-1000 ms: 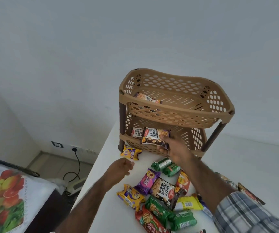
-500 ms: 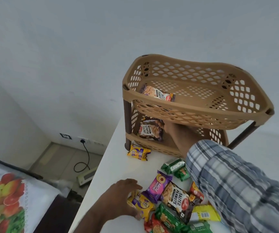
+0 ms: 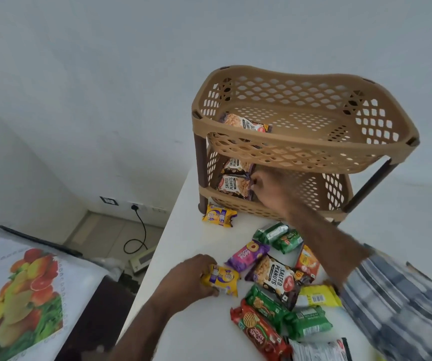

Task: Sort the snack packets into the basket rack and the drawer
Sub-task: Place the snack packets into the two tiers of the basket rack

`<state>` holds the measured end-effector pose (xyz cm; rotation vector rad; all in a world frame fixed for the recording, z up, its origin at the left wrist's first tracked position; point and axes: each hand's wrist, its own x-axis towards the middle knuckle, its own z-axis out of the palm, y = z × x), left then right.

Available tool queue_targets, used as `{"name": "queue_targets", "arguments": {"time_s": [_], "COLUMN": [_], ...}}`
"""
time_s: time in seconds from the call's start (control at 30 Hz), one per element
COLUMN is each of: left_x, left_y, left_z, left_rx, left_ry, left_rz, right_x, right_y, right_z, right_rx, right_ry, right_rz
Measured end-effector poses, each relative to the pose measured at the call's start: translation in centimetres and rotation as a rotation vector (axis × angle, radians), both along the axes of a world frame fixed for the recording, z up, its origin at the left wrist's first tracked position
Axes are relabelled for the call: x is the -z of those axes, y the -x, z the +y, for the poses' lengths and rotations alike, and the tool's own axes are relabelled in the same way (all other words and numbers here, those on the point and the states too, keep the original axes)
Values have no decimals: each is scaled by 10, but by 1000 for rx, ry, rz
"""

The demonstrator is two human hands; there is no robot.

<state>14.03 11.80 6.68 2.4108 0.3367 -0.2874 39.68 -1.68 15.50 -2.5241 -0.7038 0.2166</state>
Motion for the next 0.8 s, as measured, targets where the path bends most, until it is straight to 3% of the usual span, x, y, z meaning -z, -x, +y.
{"name": "queue_targets", "arguments": {"time_s": [0.07, 0.17, 0.27, 0.5, 0.57, 0.67, 0.8], "left_x": [-5, -17, -28, -23, -5, 32, 71], "left_y": [3, 4, -2, -17, -18, -18, -19], "left_z": [3, 1, -9, -20, -16, -7, -3], "left_rx": [-24, -45, -36, 7, -60, -114, -34], "left_ry": [49, 131, 196, 290, 201, -91, -317], "left_rz": [-16, -80, -127, -205, -256, -217, -176], "right_x": [-8, -7, 4, -5, -17, -28, -29], "right_y": [45, 103, 141, 142, 132, 106, 57], "right_z": [-25, -49, -55, -63, -64, -60, -45], "right_rx": [-48, -195, -394, -270, -177, 36, 213], "right_ry": [4, -12, 144, 204, 143, -32, -165], "right_rz": [-141, 75, 245, 172, 129, 128, 118]}}
